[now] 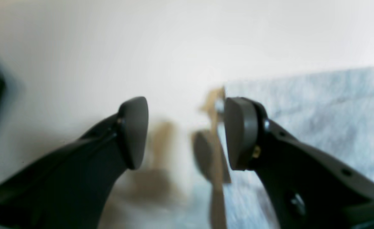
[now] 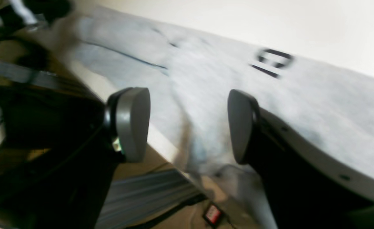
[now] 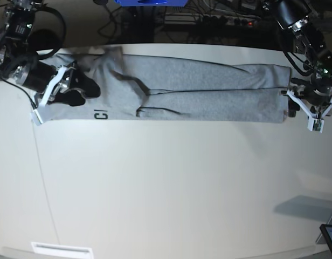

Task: Fold the T-shirt properly
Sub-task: 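Lower the left gripper and grasp the folded shirt's end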

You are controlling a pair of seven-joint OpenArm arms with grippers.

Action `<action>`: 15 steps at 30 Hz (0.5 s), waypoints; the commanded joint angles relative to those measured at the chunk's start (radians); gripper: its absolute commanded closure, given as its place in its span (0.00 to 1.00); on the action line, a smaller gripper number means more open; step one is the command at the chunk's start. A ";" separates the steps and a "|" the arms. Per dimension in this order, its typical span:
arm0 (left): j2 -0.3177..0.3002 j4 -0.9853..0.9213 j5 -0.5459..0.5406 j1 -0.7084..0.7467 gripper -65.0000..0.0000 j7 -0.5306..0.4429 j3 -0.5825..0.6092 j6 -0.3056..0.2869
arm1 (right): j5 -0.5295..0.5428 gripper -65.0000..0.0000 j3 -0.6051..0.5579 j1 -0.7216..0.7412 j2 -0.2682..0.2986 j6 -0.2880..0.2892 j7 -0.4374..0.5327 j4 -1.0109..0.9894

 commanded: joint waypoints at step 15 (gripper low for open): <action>-0.160 -0.290 -0.694 0.046 0.21 0.175 -0.217 0.009 | 0.001 0.43 0.002 0.005 0.013 0.006 0.039 0.014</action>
